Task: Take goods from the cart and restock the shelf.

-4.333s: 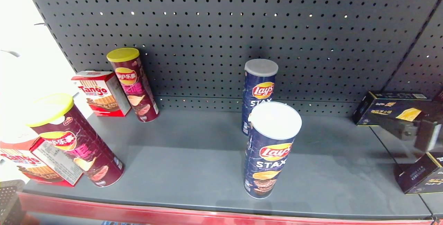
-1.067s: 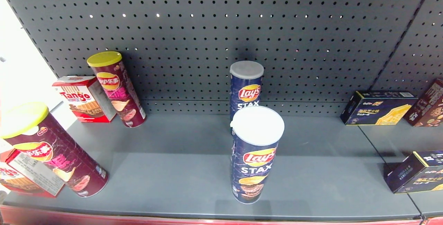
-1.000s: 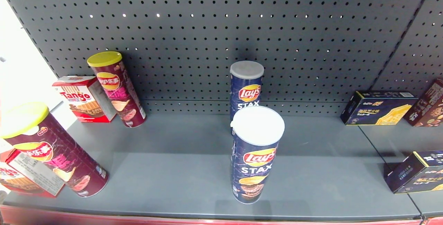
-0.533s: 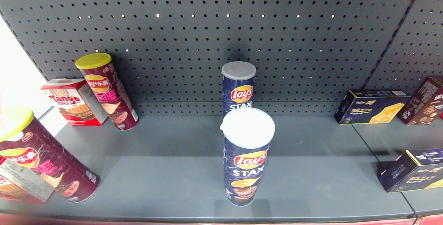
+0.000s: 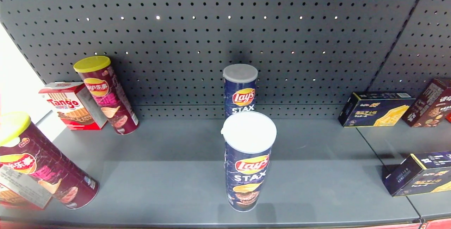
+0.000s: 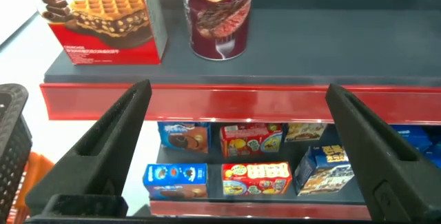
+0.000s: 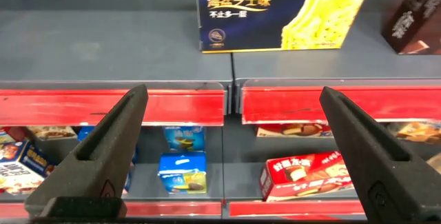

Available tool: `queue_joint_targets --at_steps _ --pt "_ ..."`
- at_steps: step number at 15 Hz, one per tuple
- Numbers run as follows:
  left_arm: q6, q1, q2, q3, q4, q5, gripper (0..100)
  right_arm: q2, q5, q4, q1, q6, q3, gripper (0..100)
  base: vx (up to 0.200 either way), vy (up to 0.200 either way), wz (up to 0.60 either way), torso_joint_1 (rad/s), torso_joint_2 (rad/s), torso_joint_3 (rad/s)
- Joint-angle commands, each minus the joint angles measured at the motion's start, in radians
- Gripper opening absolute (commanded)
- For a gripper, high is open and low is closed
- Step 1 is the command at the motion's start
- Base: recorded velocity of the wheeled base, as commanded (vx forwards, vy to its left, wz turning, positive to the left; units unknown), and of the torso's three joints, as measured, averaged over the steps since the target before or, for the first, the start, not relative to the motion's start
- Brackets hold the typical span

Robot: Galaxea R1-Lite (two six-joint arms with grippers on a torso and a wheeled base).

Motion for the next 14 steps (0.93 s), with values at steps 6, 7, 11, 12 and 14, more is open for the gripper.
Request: queue_joint_targets --at_steps 6,7,11,12,14 --pt "0.003 0.000 0.000 0.000 0.002 -0.001 100 0.002 0.001 0.000 0.000 0.000 0.000 100 0.000 0.000 0.00 0.000 0.00 0.000" --pt "0.001 0.000 0.000 0.000 0.000 -0.001 100 0.002 0.001 0.000 0.000 0.000 0.000 100 0.000 0.000 0.00 0.000 0.00 0.000" --pt "0.000 0.000 0.000 0.000 0.000 -0.001 100 0.002 0.001 0.000 0.000 0.000 0.000 100 0.000 0.000 0.00 0.000 0.00 0.000" --pt "0.001 0.000 0.000 0.000 0.002 -0.001 100 0.002 0.001 0.000 0.000 0.000 0.000 100 0.000 0.000 0.00 0.000 0.00 0.000" --pt "0.003 0.000 0.000 0.000 0.002 -0.001 100 0.002 0.001 0.000 0.000 0.000 0.000 100 0.000 0.000 0.00 0.000 0.00 0.000"
